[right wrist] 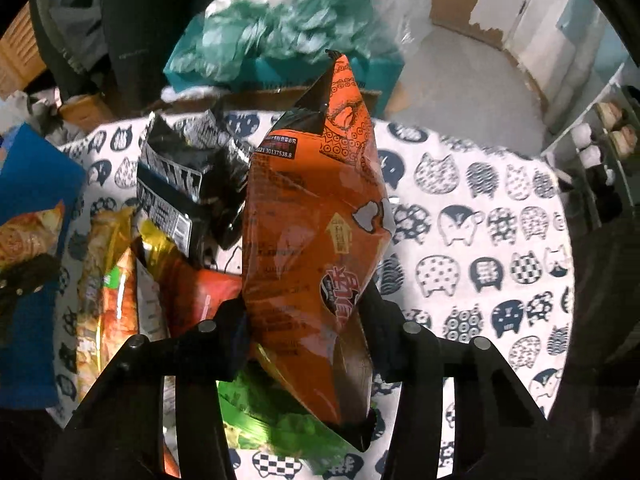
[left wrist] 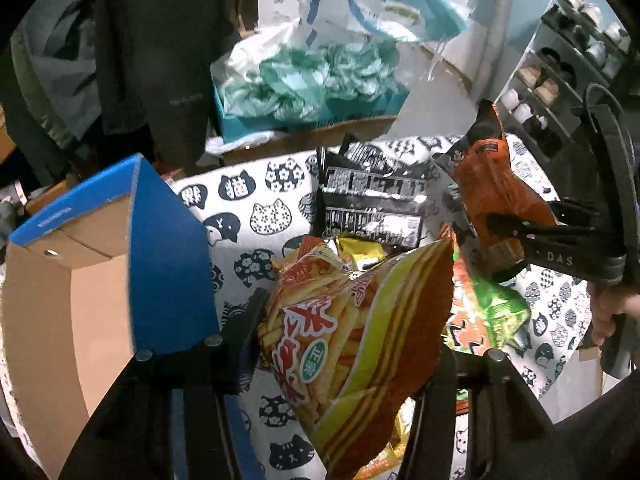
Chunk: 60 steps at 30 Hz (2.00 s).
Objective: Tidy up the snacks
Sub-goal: 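Carry both bags over the cardboard box and release them inside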
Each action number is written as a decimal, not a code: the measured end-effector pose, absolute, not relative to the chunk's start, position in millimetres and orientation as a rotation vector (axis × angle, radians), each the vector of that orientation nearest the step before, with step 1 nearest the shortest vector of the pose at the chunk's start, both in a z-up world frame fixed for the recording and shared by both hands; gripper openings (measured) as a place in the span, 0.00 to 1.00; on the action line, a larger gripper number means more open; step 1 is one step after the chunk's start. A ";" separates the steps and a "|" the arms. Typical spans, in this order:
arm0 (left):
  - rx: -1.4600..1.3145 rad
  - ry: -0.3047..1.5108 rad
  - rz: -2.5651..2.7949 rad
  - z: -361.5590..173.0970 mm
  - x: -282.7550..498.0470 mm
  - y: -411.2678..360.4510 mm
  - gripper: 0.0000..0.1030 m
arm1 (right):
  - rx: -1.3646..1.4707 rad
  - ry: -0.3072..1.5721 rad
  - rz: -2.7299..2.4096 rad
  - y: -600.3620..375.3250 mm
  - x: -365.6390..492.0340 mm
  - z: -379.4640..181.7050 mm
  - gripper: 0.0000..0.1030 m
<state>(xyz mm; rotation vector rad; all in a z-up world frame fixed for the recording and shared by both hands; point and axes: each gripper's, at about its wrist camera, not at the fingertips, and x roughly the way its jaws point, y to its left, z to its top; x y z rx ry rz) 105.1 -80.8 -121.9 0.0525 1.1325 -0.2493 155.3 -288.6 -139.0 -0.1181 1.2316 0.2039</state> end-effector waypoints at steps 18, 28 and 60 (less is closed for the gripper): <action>0.079 0.997 -0.227 -46.9 51.3 -46.8 0.50 | -0.156 1.054 0.268 -259.7 109.8 -49.7 0.45; 0.057 0.975 -0.181 -31.3 28.1 -7.1 0.50 | -0.187 0.981 0.376 -219.3 82.2 -6.1 0.45; -0.060 1.000 0.011 -59.5 9.8 136.9 0.50 | -0.320 1.055 0.704 -15.1 62.8 -20.1 0.45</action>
